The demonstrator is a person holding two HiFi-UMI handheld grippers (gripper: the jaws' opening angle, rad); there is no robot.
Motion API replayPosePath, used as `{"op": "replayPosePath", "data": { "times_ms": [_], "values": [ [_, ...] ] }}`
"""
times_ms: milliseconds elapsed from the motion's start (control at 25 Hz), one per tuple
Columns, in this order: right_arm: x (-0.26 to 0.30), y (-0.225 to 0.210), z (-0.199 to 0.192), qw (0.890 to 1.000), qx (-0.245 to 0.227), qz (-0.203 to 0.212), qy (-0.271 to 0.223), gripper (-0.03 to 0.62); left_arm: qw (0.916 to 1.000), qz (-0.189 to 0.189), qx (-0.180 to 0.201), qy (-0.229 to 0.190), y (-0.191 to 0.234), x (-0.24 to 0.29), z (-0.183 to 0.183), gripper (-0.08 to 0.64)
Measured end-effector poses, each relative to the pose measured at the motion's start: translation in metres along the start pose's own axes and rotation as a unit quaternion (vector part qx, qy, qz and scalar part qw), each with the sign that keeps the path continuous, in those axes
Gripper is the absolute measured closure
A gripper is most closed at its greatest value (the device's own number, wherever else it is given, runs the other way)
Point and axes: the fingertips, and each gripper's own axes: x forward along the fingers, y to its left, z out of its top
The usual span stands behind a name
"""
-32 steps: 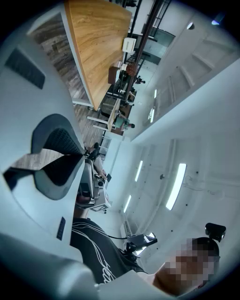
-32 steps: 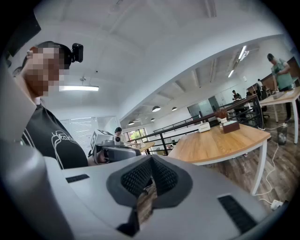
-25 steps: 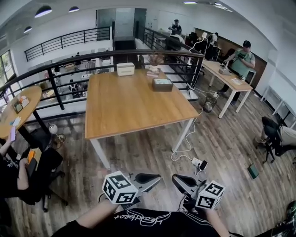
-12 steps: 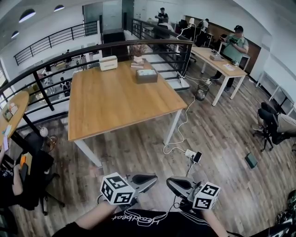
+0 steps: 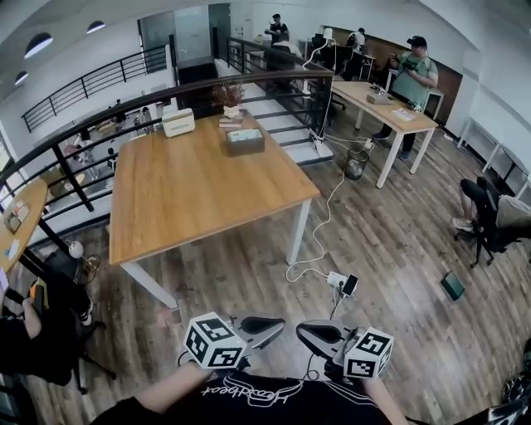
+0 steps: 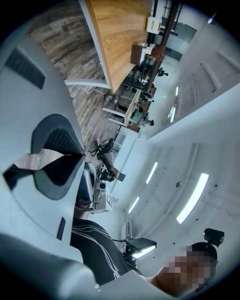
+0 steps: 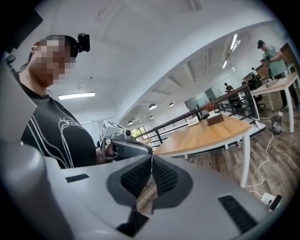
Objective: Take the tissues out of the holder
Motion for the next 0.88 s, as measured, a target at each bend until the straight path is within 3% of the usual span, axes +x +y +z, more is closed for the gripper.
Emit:
{"op": "replayPosePath", "data": {
  "times_ms": [200, 400, 640, 880],
  "values": [
    [-0.017, -0.024, 0.026, 0.999, -0.006, -0.012, -0.030, 0.575, 0.9997, 0.005, 0.022, -0.003, 0.001, 0.011, 0.019, 0.548],
    [0.006, -0.054, 0.030, 0.999, 0.016, -0.008, -0.033, 0.575, 0.9998, 0.013, 0.010, -0.012, 0.036, 0.010, 0.024, 0.548],
    [0.065, -0.102, 0.055, 1.000, 0.005, -0.001, -0.006, 0.575, 0.9994, 0.015, -0.012, -0.028, 0.117, 0.006, 0.053, 0.548],
    [0.140, -0.174, 0.112, 1.000, -0.004, 0.003, -0.006, 0.575, 0.9988, 0.007, -0.018, -0.044, 0.223, 0.004, 0.116, 0.548]
  ]
}}
